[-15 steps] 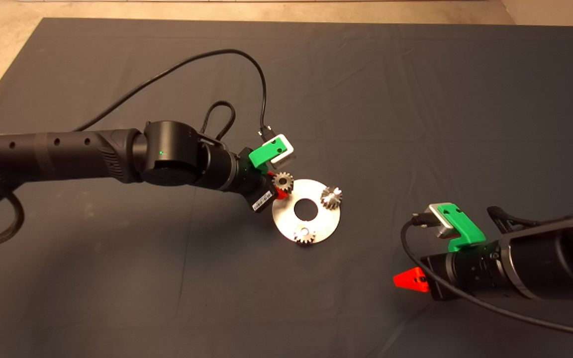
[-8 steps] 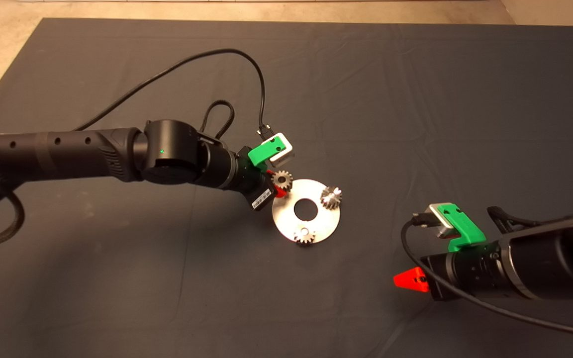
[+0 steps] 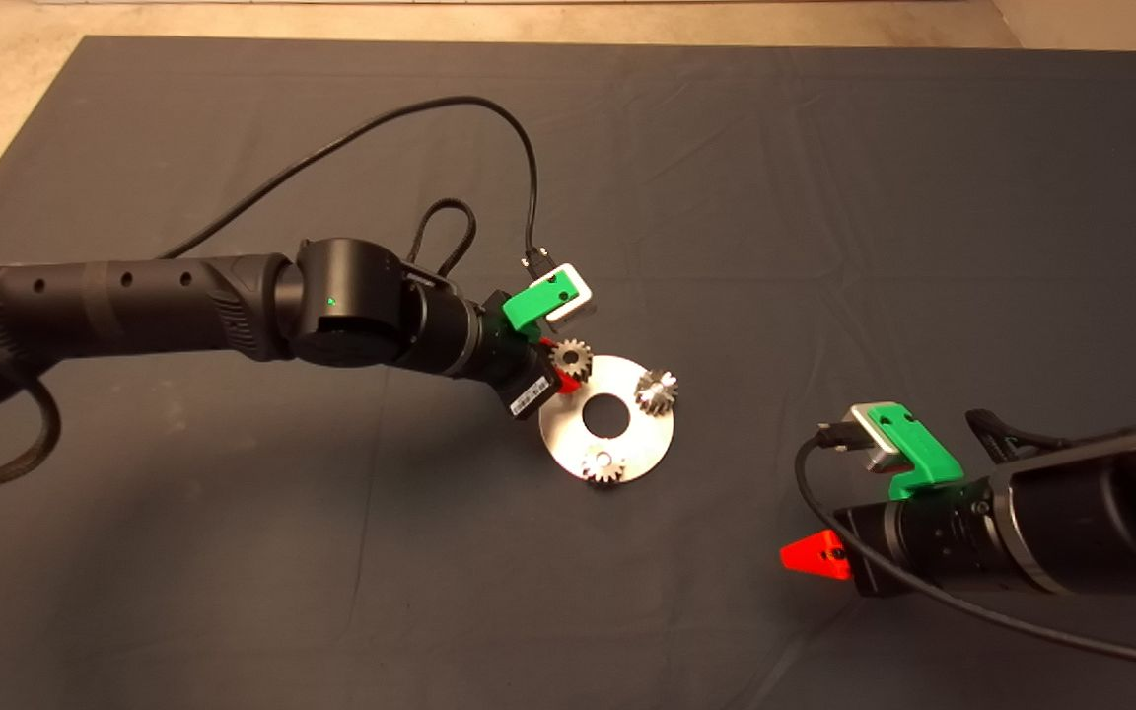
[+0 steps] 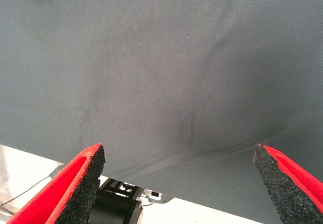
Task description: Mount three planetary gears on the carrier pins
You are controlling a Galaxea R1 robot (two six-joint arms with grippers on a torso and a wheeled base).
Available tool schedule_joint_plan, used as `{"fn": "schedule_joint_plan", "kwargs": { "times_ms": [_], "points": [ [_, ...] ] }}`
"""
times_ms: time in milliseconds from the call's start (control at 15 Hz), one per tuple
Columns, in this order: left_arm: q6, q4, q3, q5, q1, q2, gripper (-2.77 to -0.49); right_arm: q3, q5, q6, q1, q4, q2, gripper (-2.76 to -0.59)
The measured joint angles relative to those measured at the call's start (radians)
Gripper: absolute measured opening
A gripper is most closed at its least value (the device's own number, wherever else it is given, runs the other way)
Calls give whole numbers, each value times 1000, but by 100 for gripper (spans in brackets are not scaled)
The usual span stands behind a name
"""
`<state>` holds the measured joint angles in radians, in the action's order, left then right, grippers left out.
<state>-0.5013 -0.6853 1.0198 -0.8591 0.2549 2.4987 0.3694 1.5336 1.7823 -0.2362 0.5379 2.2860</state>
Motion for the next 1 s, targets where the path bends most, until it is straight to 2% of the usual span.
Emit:
{"fn": "schedule_joint_plan", "kwargs": {
  "times_ms": [400, 1000],
  "points": [
    [0, 0, 0, 2, -2, 0, -267, 0, 0, 5, -32, -17, 0, -115],
    [0, -19, 1, 3, -3, -8, -267, 0, 0, 7, -39, -26, 0, -115]
  ]
}}
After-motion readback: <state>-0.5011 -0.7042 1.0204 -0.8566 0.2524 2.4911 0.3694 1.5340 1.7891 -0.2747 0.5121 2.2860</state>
